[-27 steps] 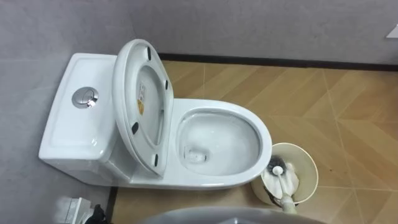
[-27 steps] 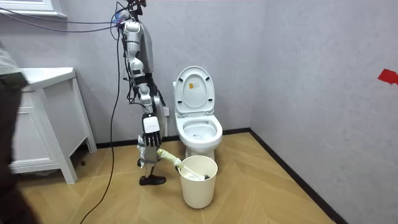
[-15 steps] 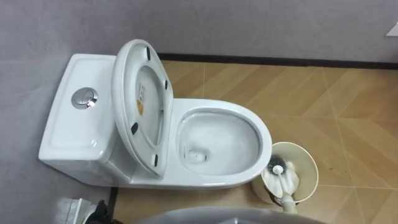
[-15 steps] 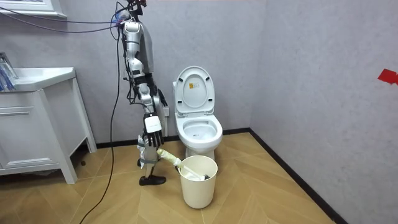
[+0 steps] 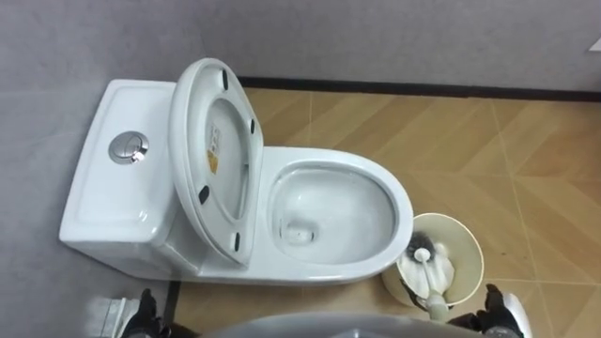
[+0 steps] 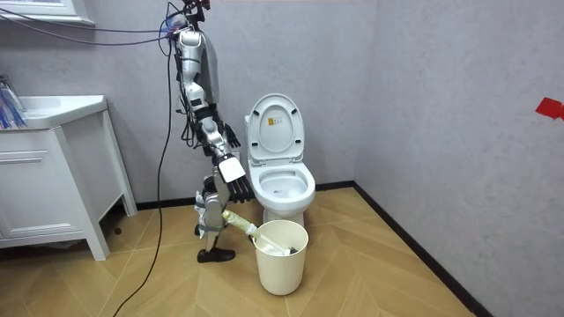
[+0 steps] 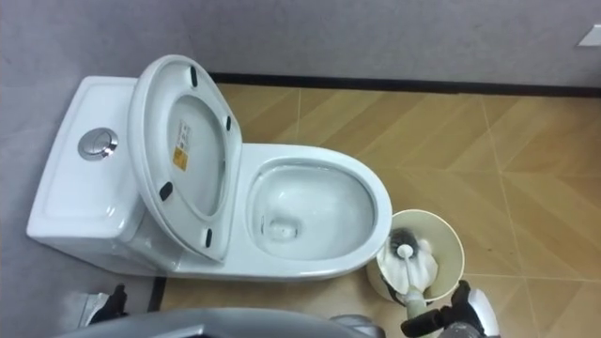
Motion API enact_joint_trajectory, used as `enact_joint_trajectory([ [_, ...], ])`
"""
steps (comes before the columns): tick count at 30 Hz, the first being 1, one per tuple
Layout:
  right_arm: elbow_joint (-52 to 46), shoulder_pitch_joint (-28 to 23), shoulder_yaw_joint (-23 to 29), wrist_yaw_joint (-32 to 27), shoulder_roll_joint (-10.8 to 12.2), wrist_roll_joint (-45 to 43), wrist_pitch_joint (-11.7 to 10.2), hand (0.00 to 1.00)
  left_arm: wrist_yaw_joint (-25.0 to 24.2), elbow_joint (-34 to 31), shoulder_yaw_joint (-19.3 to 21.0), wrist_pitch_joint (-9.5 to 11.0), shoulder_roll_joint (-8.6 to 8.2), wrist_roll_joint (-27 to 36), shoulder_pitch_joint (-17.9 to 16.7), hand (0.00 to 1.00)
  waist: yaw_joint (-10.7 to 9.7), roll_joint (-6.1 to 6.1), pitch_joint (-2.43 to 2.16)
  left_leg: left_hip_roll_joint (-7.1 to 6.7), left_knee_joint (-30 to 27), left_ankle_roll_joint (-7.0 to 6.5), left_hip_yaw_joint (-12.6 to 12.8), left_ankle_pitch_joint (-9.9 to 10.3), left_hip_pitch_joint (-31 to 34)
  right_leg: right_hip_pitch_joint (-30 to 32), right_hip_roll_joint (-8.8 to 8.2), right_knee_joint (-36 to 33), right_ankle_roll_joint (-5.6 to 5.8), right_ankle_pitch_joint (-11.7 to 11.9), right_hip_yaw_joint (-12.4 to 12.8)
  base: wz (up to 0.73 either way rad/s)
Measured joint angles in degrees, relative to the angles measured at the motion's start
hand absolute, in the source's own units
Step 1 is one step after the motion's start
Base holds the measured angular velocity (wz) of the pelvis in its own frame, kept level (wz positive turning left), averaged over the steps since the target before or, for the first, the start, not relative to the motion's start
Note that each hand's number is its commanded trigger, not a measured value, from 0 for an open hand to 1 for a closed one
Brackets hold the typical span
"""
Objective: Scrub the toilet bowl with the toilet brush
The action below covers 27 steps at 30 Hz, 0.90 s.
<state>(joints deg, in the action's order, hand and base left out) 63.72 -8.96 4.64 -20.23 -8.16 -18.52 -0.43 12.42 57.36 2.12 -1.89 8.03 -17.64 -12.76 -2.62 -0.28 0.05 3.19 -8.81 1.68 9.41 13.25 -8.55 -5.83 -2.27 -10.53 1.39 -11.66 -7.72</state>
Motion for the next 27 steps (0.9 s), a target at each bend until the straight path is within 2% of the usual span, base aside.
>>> enact_joint_trajectory([
  [2, -0.1, 0.3, 0.0, -0.5, 0.0, 0.8, -0.4, 0.00, 0.0, 0.0, 0.0, 0.0, 0.00, 0.1, 0.4, 0.00, 0.1, 0.08, -0.04, 0.04, 0.0, 0.00, 0.0, 0.0, 0.9, 1.0, 0.00, -0.1, -0.08, 0.1, -0.1, 0.00],
  [5, 0.1, 1.5, 0.0, -1.5, 0.0, 4.0, -1.0, 0.00, 0.1, 0.0, 0.0, 0.0, 0.26, 0.2, 1.0, 0.00, 0.1, 0.43, -0.43, 0.10, -0.7, -0.02, -0.2, 0.0, 2.8, 2.8, -0.02, -0.3, -0.22, 0.3, -0.2, 0.01],
  [7, 0.6, 2.3, 0.0, -2.3, -0.1, 5.9, -1.4, 0.00, 0.5, 0.1, 0.0, 0.4, 0.33, 0.8, 1.3, 0.00, 0.0, 0.26, -0.23, 0.12, -0.9, -0.04, -0.4, -0.1, 4.0, 3.2, -0.01, -0.4, -0.26, 0.4, -0.4, 0.06],
  [9, 0.7, 3.8, 0.0, -3.0, 0.0, 7.4, -1.6, 0.00, 0.5, 0.1, -0.1, 1.1, 0.50, 1.3, 2.6, 0.00, 0.0, 0.53, -0.35, 0.11, -2.1, -0.04, -0.8, -0.1, 6.5, 5.6, -0.21, -1.4, -0.27, 0.5, -0.8, 0.07],
  [11, 1.6, 5.7, -0.2, -3.4, -0.1, 8.7, -2.3, 0.00, 0.5, 0.0, -0.3, 1.4, 0.53, 1.3, 4.7, 0.00, -0.1, 0.39, 0.05, 0.10, -3.1, -0.11, -1.7, -0.1, 8.8, 8.0, -0.35, -2.7, -0.33, 0.5, -0.9, 0.09],
  [13, 3.0, 8.0, -1.4, -3.7, -0.1, 9.7, -2.9, 0.00, 0.7, 0.1, -1.0, 2.5, 0.49, 2.7, 6.7, 0.00, 0.0, 0.34, 0.25, 0.10, -4.4, -0.18, -1.8, -0.1, 11.8, 10.6, -0.55, -3.8, -0.41, 0.6, -1.3, 0.12],
  [15, 5.8, 11.6, -2.6, -3.7, -0.1, 10.1, -3.8, 0.00, 0.7, 0.9, -3.1, 3.8, 0.37, 4.9, 10.6, 0.00, 0.0, 0.48, 0.70, 0.07, -7.3, -0.19, -2.4, -0.1, 16.5, 14.5, -0.95, -5.6, -0.52, 0.6, -1.8, 0.15],
  [18, 10.1, 16.7, -3.5, -4.7, -0.2, 11.9, -4.0, 0.00, 0.9, 2.6, -5.4, 4.3, -0.53, 7.2, 14.7, 0.00, 0.2, 1.27, 1.45, -0.03, -11.4, -0.21, -3.5, -0.1, 22.5, 20.3, -1.58, -9.9, -0.57, 0.6, -1.9, 0.10],
  [22, 11.9, 19.7, -4.3, -4.7, -0.2, 15.3, -3.9, 0.00, 0.9, 2.5, -7.7, 4.9, -1.01, 9.3, 18.9, 0.00, 1.2, 1.47, 1.63, -0.10, -15.8, -0.39, -5.0, 0.0, 30.1, 27.4, -2.18, -14.0, -0.82, 0.4, -2.7, 0.14],
  [24, 12.4, 21.9, -5.5, -4.7, -0.6, 16.2, -3.8, 0.00, 1.0, 2.2, -9.3, 4.9, -1.17, 12.1, 21.5, 0.00, 1.3, 1.50, 2.05, -0.37, -18.8, -1.04, -5.2, 0.4, 35.0, 31.8, -2.95, -16.9, -1.48, -0.4, -3.3, 0.13],
  [25, 12.5, 22.7, -5.7, -4.6, -0.9, 16.6, -3.8, 0.00, 1.2, 1.7, -9.4, 4.9, -1.34, 12.6, 22.0, 0.00, 1.3, 1.66, 2.23, -0.50, -19.5, -1.23, -5.4, 0.5, 36.2, 32.9, -3.13, -17.4, -1.56, -0.5, -3.3, 0.08],
  [26, 12.9, 24.1, -5.7, -4.6, -1.3, 17.5, -3.7, 0.00, 1.3, 0.5, -10.1, 4.9, -1.74, 13.3, 23.0, 0.00, 1.3, 1.94, 2.66, -0.74, -20.9, -1.52, -5.6, 0.4, 38.8, 35.3, -3.53, -18.7, -1.55, -0.6, -3.4, 0.11],
  [27, 13.2, 25.3, -5.8, -4.5, -1.7, 18.6, -3.5, 0.00, 1.9, -0.7, -10.6, 4.9, -1.96, 13.8, 23.8, 0.00, 1.6, 1.96, 2.78, -0.98, -22.2, -1.84, -5.7, 0.2, 41.4, 38.0, -3.86, -19.9, -1.50, -0.7, -3.2, 0.12],
])
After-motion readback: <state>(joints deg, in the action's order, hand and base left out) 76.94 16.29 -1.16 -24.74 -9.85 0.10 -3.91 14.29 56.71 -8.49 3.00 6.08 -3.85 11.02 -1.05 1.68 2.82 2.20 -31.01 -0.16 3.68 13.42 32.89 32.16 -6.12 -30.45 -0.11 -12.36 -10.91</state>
